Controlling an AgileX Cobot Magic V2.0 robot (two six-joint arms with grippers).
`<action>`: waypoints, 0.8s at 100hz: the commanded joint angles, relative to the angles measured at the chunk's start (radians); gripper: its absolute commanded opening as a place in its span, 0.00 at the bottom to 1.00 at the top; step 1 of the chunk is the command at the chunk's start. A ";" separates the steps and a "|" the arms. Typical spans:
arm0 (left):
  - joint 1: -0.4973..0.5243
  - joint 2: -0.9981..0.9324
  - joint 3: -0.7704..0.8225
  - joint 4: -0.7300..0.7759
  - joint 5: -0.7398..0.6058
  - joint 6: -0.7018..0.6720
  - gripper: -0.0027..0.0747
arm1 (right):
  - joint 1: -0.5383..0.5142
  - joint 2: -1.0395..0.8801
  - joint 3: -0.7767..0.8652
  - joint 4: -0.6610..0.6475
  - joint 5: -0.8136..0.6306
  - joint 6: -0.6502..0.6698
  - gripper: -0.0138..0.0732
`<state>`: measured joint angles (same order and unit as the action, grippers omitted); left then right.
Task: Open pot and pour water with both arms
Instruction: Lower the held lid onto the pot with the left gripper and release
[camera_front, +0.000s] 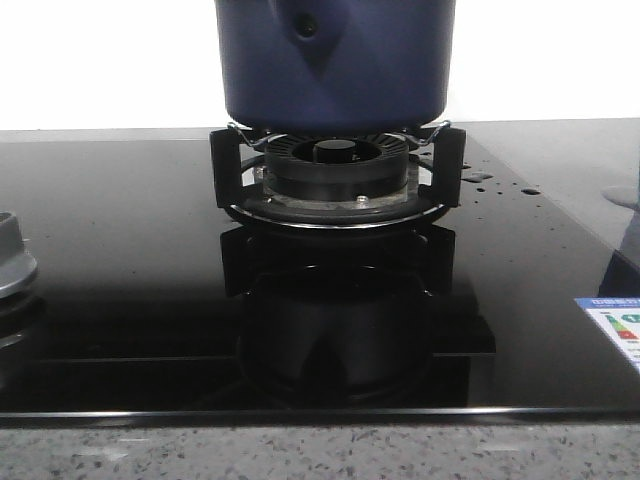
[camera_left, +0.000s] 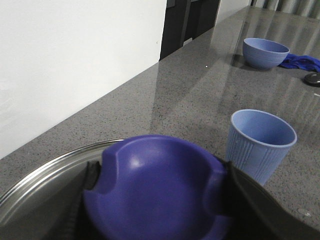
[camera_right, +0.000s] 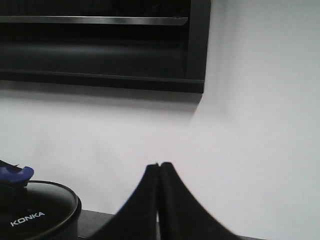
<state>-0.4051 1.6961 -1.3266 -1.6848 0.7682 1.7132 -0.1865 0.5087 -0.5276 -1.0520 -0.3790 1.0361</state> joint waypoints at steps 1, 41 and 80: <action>-0.007 -0.031 -0.036 -0.104 0.030 0.001 0.44 | -0.001 -0.001 -0.025 0.012 -0.019 -0.003 0.09; -0.007 -0.045 -0.036 -0.099 0.029 0.047 0.86 | -0.001 -0.001 -0.025 0.012 -0.015 -0.003 0.09; 0.128 -0.441 0.063 -0.092 -0.130 -0.049 0.24 | 0.086 -0.007 -0.025 -0.232 -0.003 0.061 0.09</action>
<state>-0.3154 1.3863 -1.2818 -1.7212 0.6933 1.6847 -0.1297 0.5087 -0.5276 -1.1859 -0.3561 1.0508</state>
